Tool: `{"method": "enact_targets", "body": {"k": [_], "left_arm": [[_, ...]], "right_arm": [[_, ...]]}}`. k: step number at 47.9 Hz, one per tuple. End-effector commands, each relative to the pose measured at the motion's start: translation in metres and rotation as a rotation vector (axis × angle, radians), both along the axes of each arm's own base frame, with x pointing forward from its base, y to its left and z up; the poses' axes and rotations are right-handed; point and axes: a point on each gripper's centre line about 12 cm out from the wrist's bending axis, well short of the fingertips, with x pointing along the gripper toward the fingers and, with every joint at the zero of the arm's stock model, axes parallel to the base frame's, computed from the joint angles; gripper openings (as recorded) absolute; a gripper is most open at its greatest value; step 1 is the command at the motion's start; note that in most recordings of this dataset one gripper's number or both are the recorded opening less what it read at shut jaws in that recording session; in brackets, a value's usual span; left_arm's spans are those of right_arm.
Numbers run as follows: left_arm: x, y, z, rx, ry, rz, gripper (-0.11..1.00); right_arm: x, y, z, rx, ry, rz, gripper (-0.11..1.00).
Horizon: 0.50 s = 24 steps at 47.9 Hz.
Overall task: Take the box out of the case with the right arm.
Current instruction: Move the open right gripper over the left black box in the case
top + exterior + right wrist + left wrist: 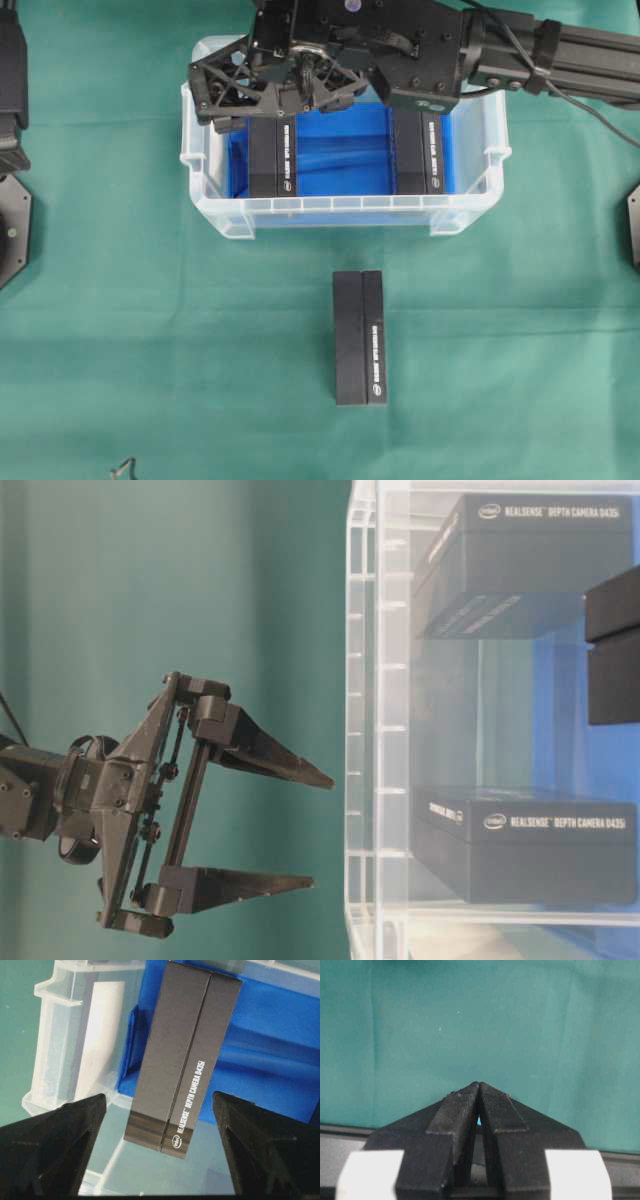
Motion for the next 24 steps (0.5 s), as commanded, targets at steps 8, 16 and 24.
{"method": "enact_targets", "body": {"k": [8, 16, 24], "left_arm": [[0.0017, 0.0010, 0.0086, 0.004, -0.029, 0.002, 0.00], [0.0018, 0.0007, 0.0091, 0.004, -0.031, 0.001, 0.00], [0.0017, 0.0010, 0.0091, 0.004, -0.031, 0.002, 0.00]], "right_arm": [[-0.0001, 0.0011, 0.0165, -0.014, -0.044, 0.010, 0.93], [0.0001, 0.0011, 0.0157, -0.013, -0.042, 0.009, 0.93], [0.0017, 0.0009, 0.0163, -0.015, -0.056, 0.008, 0.93]]}}
